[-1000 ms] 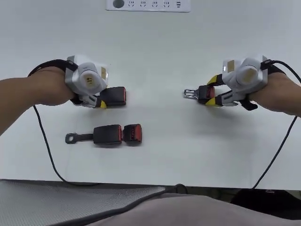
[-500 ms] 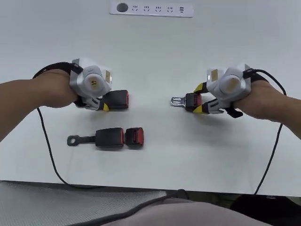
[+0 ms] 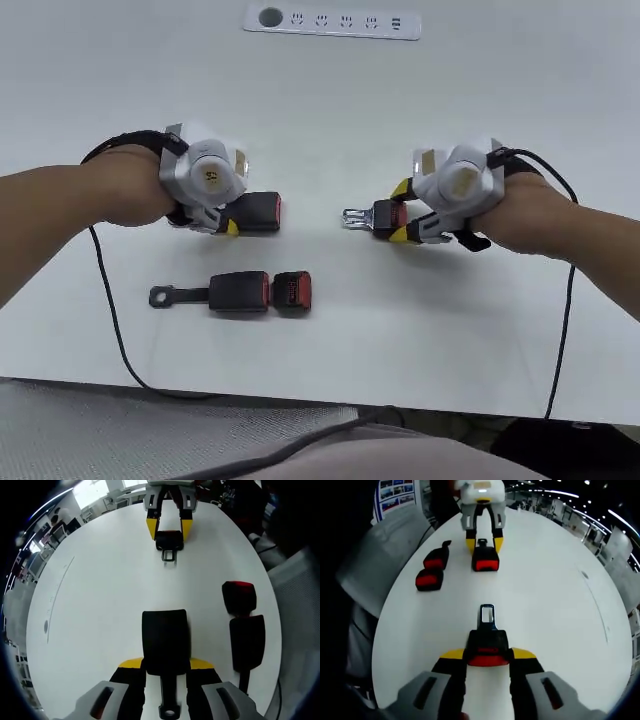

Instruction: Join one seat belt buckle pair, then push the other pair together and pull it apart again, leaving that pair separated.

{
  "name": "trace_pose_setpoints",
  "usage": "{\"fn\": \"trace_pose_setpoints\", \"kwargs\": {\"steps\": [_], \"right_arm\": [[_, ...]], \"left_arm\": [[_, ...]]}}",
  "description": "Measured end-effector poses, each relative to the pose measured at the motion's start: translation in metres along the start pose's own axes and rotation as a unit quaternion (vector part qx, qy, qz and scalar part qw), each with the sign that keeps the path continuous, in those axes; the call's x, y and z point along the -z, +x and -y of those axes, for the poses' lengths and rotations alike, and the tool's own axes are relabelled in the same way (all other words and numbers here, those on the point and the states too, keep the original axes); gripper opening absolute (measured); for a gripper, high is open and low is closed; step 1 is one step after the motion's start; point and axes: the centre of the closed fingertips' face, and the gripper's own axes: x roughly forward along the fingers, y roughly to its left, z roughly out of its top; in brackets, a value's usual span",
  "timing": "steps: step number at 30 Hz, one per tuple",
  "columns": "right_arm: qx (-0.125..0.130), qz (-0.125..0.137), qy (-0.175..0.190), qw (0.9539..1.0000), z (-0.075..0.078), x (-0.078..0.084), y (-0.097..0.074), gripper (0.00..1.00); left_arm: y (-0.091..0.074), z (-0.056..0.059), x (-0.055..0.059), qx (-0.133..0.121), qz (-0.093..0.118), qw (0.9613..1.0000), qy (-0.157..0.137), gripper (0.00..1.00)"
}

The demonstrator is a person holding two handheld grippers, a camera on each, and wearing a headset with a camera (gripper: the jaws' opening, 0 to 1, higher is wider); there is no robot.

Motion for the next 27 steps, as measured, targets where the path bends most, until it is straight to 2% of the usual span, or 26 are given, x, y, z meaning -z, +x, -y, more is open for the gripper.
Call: {"fn": "trace_pose_setpoints", "kwargs": {"steps": [17, 27], "right_arm": [[-0.01, 0.008, -0.004, 0.9999, 0.001, -0.044, 0.027, 0.33], [-0.011, 0.002, -0.009, 0.9999, 0.0, -0.06, 0.037, 0.33]], "left_arm": [[0.0, 0.0, 0.0, 0.004, -0.004, 1.0, 0.001, 0.32], [0.001, 0.0, 0.001, 0.002, -0.001, 1.0, 0.006, 0.32]]}}
